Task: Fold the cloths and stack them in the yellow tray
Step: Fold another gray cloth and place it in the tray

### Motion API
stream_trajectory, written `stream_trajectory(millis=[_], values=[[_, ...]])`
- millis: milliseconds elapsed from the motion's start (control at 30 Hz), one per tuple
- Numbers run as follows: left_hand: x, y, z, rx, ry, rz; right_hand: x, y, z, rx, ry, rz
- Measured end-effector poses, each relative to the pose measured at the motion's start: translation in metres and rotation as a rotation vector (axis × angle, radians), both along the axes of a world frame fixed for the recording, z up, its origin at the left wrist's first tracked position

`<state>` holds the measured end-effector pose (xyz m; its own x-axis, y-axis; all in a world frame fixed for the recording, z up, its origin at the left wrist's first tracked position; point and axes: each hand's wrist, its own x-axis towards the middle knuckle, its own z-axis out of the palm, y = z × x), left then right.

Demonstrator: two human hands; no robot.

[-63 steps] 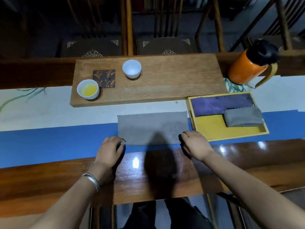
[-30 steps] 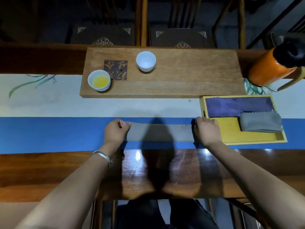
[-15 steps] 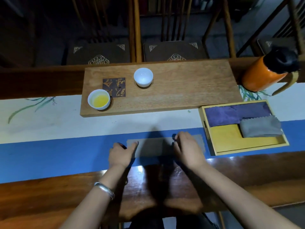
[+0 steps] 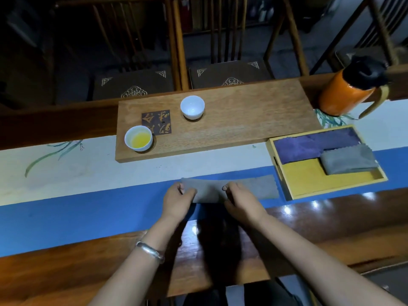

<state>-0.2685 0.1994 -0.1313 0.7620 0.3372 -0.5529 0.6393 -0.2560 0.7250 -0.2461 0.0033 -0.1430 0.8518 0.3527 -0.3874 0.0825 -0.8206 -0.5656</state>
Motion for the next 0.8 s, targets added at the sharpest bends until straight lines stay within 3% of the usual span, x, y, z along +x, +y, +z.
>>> stream_trajectory(millis=[100, 300, 500, 567, 667, 800], values=[[0.009, -0.014, 0.013, 0.107, -0.078, -0.138, -0.013, -0.005, 0.012, 0.062, -0.089, 0.014], [0.024, -0.067, 0.034, 0.111, -0.140, -0.400, -0.031, 0.001, 0.031, 0.291, -0.100, -0.356], [0.037, -0.095, 0.024, 0.008, -0.072, -0.301, -0.027, -0.034, 0.021, 0.469, -0.002, -0.705], [0.038, -0.094, 0.012, 0.081, -0.041, -0.339, -0.025, -0.048, 0.014, 0.563, 0.090, -0.839], [0.037, -0.086, -0.005, 0.211, 0.022, -0.452, -0.021, -0.066, 0.002, 0.774, 0.388, -1.017], [0.035, -0.086, -0.019, 0.229, 0.146, -0.508, -0.018, -0.077, -0.017, 0.812, 0.642, -1.192]])
